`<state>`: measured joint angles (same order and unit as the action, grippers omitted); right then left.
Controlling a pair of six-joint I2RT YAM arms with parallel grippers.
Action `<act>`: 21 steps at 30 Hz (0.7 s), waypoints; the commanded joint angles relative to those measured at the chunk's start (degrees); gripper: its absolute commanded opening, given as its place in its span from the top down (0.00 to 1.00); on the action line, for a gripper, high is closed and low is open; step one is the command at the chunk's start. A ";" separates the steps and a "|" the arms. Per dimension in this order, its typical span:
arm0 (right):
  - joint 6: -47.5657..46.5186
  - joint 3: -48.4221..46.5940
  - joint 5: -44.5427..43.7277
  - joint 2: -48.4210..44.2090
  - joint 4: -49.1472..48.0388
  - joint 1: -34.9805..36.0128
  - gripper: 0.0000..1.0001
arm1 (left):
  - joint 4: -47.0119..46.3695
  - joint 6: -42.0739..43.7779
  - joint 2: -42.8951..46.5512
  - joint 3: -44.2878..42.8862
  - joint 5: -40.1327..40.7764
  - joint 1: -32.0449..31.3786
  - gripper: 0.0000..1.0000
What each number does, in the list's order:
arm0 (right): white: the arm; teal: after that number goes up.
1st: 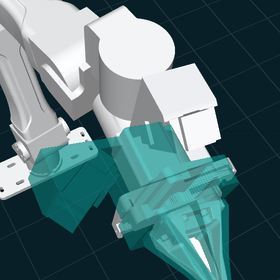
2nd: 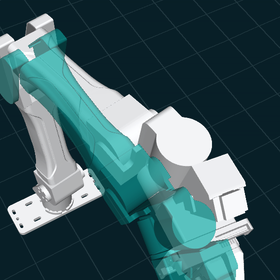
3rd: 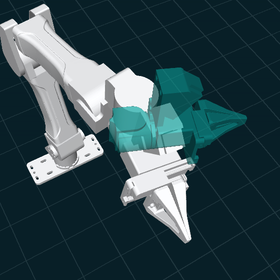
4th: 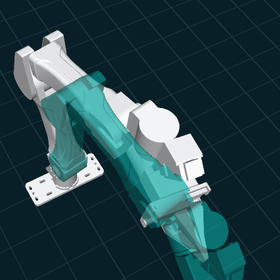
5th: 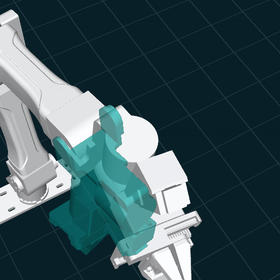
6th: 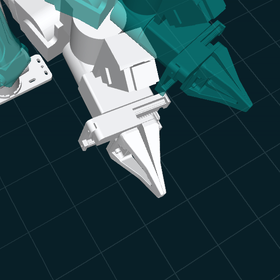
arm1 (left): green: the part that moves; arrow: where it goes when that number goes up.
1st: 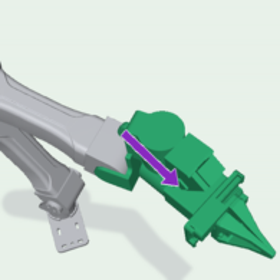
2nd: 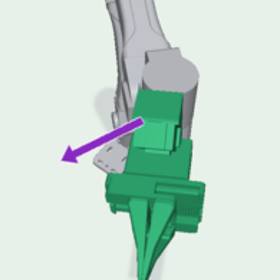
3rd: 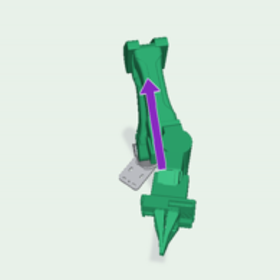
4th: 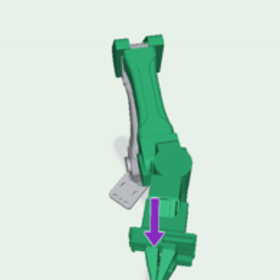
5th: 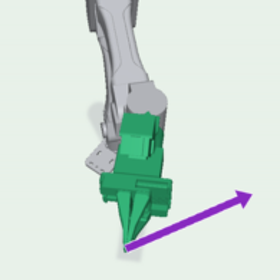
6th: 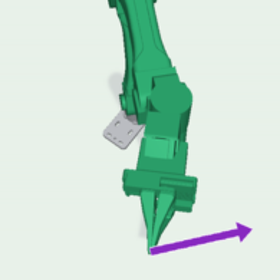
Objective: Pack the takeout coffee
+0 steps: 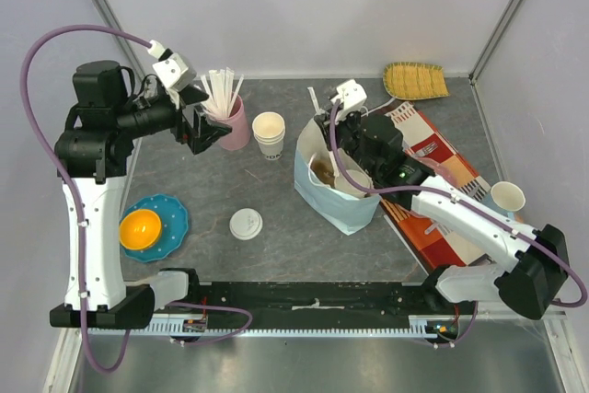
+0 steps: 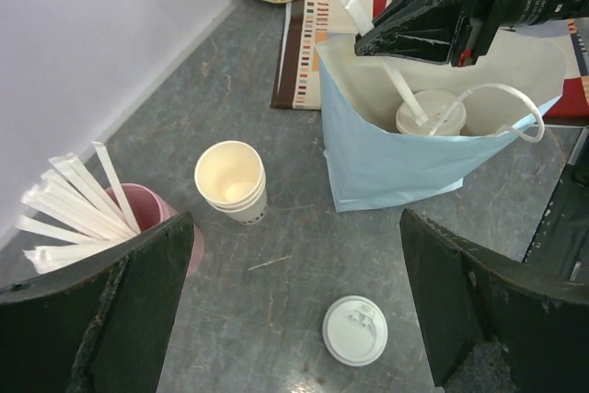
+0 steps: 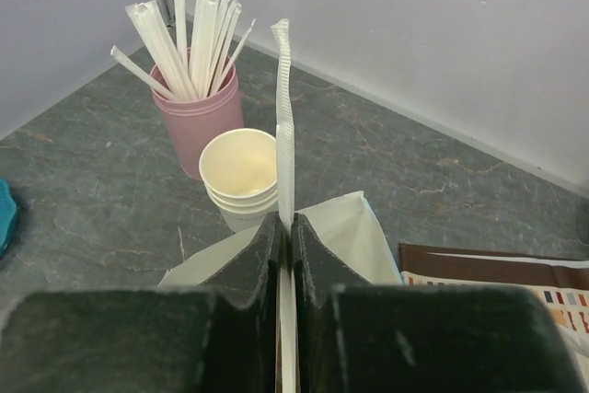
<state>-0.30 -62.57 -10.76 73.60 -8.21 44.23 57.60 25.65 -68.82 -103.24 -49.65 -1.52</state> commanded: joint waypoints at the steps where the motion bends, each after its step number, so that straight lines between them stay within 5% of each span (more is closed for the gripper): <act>1: 2.49 2.62 3.91 -3.02 -4.54 -0.46 0.81 | -2.85 -3.32 2.45 3.65 0.34 -0.15 0.00; 6: 2.93 3.41 3.82 -3.73 -4.27 -0.55 0.57 | -3.02 -3.32 2.81 5.42 0.43 -0.15 0.00; 17: 2.05 -2.72 5.48 -6.01 2.13 -0.72 0.37 | -3.37 -3.06 3.34 7.87 0.87 -0.15 0.00; 21: 1.53 -9.32 10.58 -7.33 10.63 -0.72 0.18 | -7.05 -5.08 6.05 14.10 5.34 -0.15 0.00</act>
<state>1.67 -63.79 -5.19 69.58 -3.79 43.64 54.81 23.97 -65.43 -94.30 -48.66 -1.52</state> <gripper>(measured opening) 0.719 0.993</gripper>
